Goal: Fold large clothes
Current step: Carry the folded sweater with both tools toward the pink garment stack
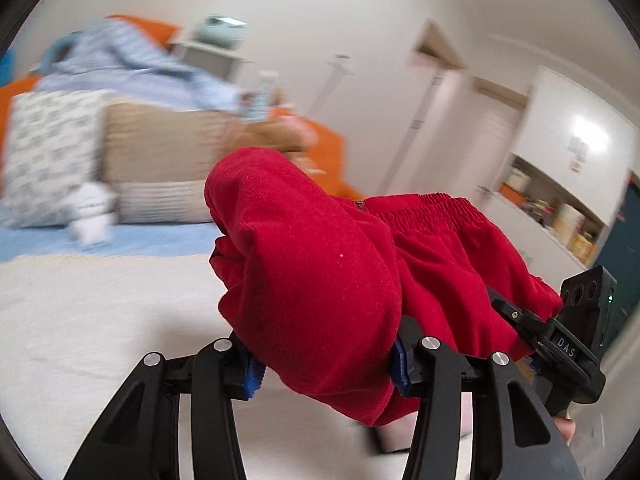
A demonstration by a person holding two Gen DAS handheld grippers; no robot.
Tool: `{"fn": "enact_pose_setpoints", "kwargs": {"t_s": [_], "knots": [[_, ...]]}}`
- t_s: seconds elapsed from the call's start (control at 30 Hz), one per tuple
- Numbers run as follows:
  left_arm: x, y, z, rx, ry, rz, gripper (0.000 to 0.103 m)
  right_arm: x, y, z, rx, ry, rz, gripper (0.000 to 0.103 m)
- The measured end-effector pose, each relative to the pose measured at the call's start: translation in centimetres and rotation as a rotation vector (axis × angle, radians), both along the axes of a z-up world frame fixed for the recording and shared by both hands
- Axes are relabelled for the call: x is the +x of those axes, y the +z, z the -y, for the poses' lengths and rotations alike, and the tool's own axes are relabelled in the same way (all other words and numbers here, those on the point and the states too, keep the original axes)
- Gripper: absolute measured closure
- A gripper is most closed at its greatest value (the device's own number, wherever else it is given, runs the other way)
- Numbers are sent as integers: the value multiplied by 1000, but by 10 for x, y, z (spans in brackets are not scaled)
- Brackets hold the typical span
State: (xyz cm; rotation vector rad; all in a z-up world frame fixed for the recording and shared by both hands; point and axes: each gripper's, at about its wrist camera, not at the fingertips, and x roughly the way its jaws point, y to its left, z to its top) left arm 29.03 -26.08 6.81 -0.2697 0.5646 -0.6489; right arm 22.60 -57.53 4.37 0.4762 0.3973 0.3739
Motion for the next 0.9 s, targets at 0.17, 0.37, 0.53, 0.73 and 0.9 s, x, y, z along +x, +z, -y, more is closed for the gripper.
{"fn": "enact_pose_setpoints", "kwargs": {"t_s": [0.17, 0.37, 0.53, 0.73, 0.9], "knots": [[-28, -9, 133, 23, -139, 34, 51, -61, -11, 116, -52, -191, -25, 62], [-50, -70, 241, 38, -211, -27, 51, -87, -78, 196, -27, -336, -124, 62], [-43, -148, 266, 64, -229, -173, 50, -85, -150, 210, 0, -360, -258, 61], [-18, -189, 263, 80, -263, -271, 36, -94, -203, 229, 82, -395, -285, 54], [-14, -196, 252, 157, -318, -343, 16, -108, -219, 250, 137, -409, -354, 3]]}}
